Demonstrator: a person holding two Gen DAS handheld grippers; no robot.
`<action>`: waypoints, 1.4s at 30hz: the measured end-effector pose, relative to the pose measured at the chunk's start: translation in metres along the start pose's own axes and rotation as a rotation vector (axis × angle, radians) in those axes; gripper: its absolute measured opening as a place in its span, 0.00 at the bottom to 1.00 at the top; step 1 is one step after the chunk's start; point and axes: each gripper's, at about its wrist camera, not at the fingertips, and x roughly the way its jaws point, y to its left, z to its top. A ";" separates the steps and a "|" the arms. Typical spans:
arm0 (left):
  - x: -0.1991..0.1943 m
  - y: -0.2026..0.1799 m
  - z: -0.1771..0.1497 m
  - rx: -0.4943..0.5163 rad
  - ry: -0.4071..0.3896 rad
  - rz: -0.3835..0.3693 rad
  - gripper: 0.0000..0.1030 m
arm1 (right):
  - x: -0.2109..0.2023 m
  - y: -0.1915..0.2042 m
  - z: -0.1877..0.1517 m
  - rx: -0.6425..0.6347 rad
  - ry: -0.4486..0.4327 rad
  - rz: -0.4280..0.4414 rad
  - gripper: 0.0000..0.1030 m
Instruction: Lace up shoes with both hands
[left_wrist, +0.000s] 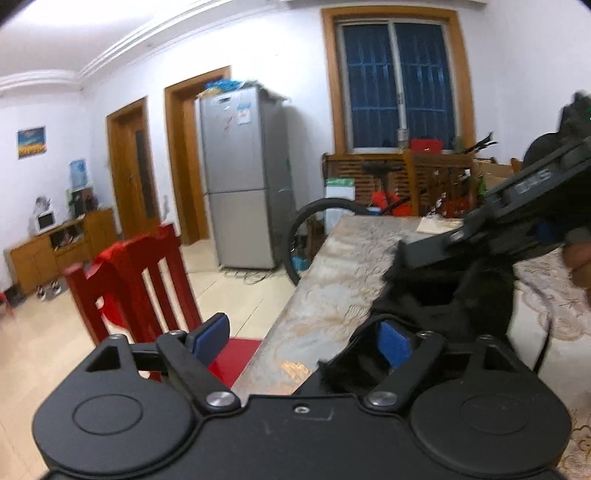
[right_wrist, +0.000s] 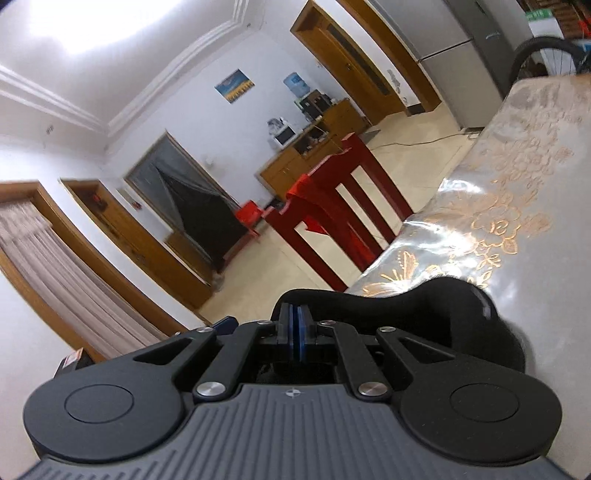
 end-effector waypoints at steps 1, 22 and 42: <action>0.002 -0.001 0.001 0.013 0.009 0.002 0.82 | 0.001 -0.005 0.001 0.026 0.000 0.019 0.04; -0.010 0.004 0.006 0.041 0.049 -0.067 0.82 | -0.031 0.016 0.018 -0.234 -0.033 -0.010 0.49; -0.004 0.022 0.063 -0.233 0.342 -0.092 0.76 | 0.017 0.090 0.150 -0.047 0.139 0.187 0.04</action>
